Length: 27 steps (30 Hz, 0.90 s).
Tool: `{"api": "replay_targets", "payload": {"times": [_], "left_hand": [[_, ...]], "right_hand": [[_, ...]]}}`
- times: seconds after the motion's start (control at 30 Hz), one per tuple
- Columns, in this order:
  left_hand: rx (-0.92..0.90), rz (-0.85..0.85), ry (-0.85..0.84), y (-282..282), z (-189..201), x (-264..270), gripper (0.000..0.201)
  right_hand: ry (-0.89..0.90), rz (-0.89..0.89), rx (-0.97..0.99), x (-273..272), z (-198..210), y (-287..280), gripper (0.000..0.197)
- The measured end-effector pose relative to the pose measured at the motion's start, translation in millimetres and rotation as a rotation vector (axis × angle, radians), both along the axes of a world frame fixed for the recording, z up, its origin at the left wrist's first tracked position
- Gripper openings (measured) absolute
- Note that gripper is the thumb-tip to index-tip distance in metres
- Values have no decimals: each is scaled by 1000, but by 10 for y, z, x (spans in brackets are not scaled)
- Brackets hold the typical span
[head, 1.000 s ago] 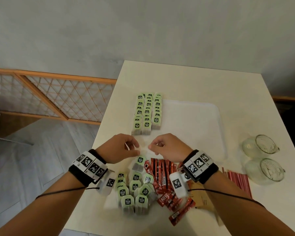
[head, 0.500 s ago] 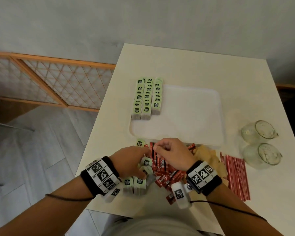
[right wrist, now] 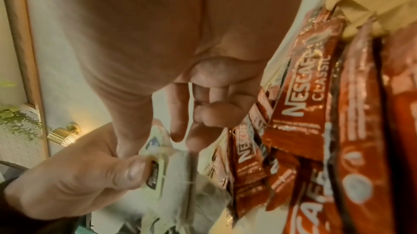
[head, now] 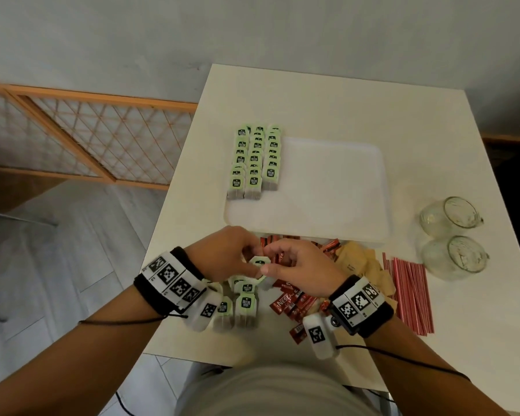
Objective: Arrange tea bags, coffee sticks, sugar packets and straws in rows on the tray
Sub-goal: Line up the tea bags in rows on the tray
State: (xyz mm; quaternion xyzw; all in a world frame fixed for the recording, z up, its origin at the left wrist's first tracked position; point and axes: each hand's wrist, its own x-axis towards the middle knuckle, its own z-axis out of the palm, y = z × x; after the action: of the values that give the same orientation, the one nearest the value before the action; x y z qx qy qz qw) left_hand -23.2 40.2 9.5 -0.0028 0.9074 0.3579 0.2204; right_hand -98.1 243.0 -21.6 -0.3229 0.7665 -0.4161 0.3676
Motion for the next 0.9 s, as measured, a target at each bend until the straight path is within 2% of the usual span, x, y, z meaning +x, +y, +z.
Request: {"api": "replay_targets", "payload": {"times": [0.03,0.13,0.27,0.3,0.37,0.43,0.57,0.67,0.73,0.9], "left_hand": [[24,18,-3,-7,23,-13,21],[80,67,2,-22,65,-43,19],[190,139,12,-32,71,-44,19],[214,158,19,-26,72,-37,19],[226,192,48,-30,84,-19,21],[185,208,61,-64,82,5,23],[6,138,-13,-160,-37,86,31],[-183,23,-94,-123,-149,149,39],[-226,-26,-99,-65,-193,160,32],[-131,-37,-95,-72,-194,132,8]], "right_hand": [[-10,22,-5,0,-8,-4,34],[-31,64,-20,0,-61,-8,26],[-36,51,-8,15,-97,-10,50],[-33,51,-8,16,-107,-8,48],[-39,33,-26,-2,-93,1,23],[-59,4,-52,-13,-36,16,6],[-79,-26,-82,-52,-15,56,21],[-95,-48,-78,-65,-40,77,23],[-80,-49,-73,-66,-57,95,23],[-104,-40,-109,-60,-92,120,26]]}}
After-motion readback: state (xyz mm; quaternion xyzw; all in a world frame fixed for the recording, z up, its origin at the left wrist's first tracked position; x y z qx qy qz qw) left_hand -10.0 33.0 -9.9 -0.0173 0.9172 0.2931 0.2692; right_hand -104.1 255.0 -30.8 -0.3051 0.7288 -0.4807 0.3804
